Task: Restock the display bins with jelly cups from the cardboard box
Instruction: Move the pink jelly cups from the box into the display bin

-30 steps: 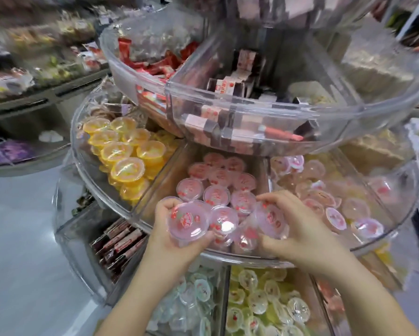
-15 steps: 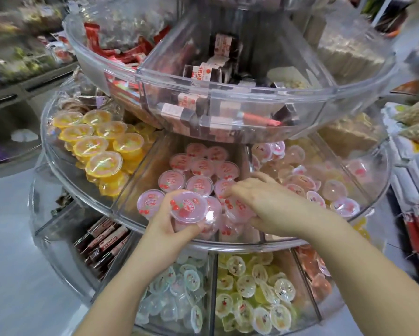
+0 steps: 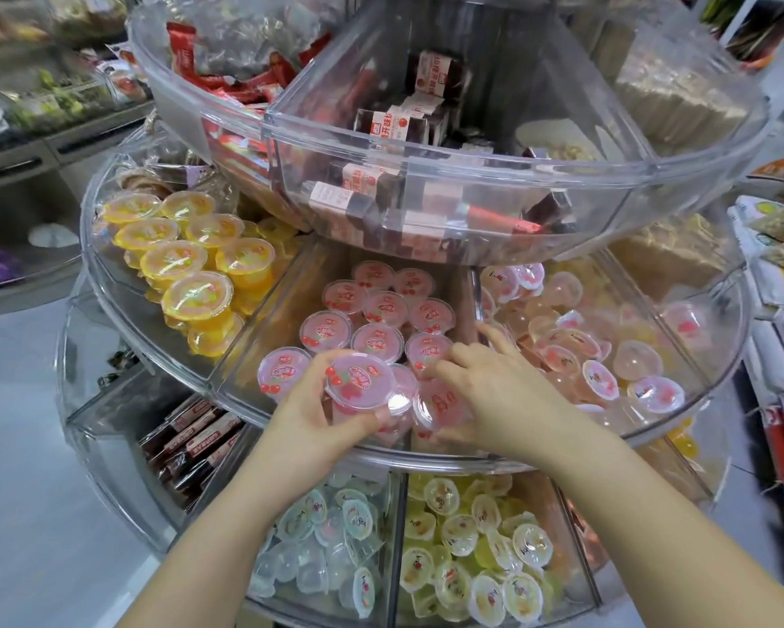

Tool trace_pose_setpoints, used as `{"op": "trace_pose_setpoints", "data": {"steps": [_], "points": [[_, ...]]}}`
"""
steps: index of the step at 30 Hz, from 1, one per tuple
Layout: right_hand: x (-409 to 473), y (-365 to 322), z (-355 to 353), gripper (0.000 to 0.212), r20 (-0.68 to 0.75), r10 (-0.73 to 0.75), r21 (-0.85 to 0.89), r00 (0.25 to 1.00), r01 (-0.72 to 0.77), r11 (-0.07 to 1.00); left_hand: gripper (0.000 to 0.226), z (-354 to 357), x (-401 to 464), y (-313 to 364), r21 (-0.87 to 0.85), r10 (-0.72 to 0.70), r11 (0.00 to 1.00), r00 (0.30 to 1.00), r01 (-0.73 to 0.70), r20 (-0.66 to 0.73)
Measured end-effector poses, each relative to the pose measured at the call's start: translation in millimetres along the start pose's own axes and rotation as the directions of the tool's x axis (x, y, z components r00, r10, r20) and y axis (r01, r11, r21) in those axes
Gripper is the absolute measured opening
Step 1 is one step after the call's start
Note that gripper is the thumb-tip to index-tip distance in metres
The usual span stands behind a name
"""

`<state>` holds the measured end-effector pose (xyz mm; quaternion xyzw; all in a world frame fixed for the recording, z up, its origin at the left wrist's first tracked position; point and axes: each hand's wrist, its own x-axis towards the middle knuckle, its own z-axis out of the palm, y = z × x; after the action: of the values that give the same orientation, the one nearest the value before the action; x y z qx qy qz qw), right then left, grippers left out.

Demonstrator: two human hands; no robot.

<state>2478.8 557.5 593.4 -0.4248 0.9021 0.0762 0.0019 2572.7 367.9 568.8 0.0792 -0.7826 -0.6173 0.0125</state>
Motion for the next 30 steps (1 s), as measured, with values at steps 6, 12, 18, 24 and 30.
{"op": "trace_pose_setpoints", "data": {"steps": [6, 12, 18, 24, 30], "points": [[-3.7, 1.4, -7.4, 0.047, 0.026, -0.047, 0.108, 0.999, 0.044, 0.993, 0.048, -0.5, 0.9, -1.0, -0.016, 0.002, 1.0, 1.0, -0.002, -0.007], [-7.2, 4.9, -2.6, 0.038, -0.031, -0.052, 0.112, 0.998, 0.055, 0.992, 0.05, 0.7, 0.6, -2.4, -0.043, 0.001, 0.999, 1.0, -0.002, -0.01], [-8.1, 3.9, 3.7, 0.038, -0.028, 0.012, 0.029, 1.0, -0.012, 1.0, 0.053, 0.6, -0.7, -4.9, -0.052, -0.001, 0.999, 0.999, 0.0, -0.034], [-9.4, 6.5, 3.3, 0.043, -0.057, -0.025, 0.112, 0.998, 0.031, 0.993, 0.052, 1.1, -2.5, -4.4, -0.048, 0.002, 0.999, 0.999, -0.005, -0.05], [-9.2, 5.0, -12.8, 0.013, -0.322, 0.146, 0.478, 0.936, 0.028, 0.878, 0.049, -8.3, 0.6, 1.0, -0.062, 0.051, 0.996, 0.991, -0.059, -0.122]]}}
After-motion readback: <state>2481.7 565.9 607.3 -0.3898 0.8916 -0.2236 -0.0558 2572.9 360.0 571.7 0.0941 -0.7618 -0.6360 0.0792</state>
